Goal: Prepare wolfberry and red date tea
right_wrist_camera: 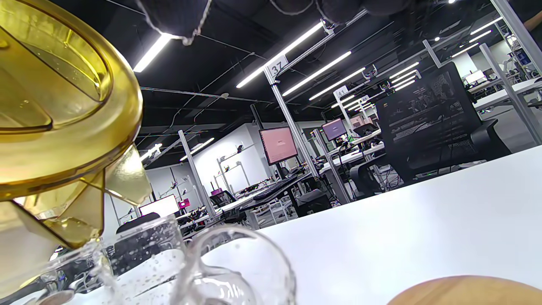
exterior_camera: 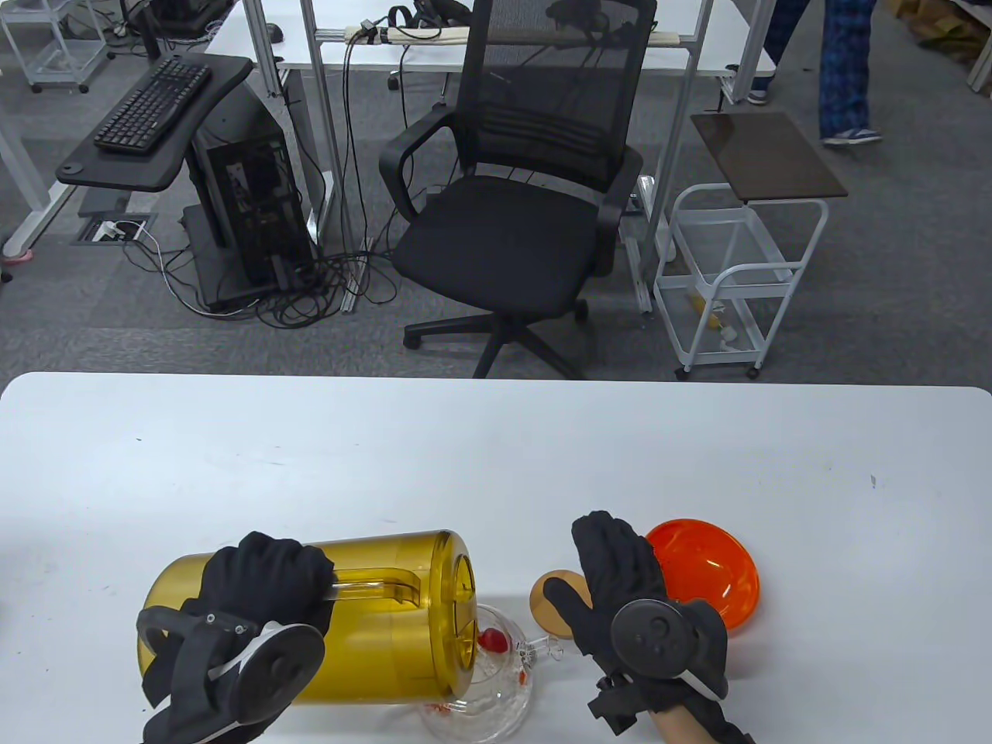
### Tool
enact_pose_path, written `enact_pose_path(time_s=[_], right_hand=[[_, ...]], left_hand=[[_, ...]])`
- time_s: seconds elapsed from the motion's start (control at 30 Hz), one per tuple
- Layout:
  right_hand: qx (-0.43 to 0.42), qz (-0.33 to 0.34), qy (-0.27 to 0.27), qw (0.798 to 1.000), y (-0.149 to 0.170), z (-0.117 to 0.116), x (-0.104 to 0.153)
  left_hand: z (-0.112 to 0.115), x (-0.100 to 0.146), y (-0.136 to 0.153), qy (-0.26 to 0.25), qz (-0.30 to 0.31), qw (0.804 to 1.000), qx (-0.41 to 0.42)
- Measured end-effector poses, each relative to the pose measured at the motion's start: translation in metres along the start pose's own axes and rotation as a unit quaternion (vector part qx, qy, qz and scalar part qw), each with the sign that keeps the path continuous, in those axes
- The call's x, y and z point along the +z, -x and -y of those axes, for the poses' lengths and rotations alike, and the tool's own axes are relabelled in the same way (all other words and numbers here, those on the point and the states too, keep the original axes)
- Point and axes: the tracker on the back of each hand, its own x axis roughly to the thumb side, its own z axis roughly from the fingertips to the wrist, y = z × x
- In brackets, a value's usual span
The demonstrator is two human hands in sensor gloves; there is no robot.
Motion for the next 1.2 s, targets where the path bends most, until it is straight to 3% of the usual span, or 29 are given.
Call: enact_pose_path(time_s=[1.2], right_hand=[[-0.004,0.005,0.004,1.0,0.0009,0.0002,0.0]], left_hand=[[-0.0039,-0.0016,-0.0072,-0.002,0.009,1.0,-0.029]])
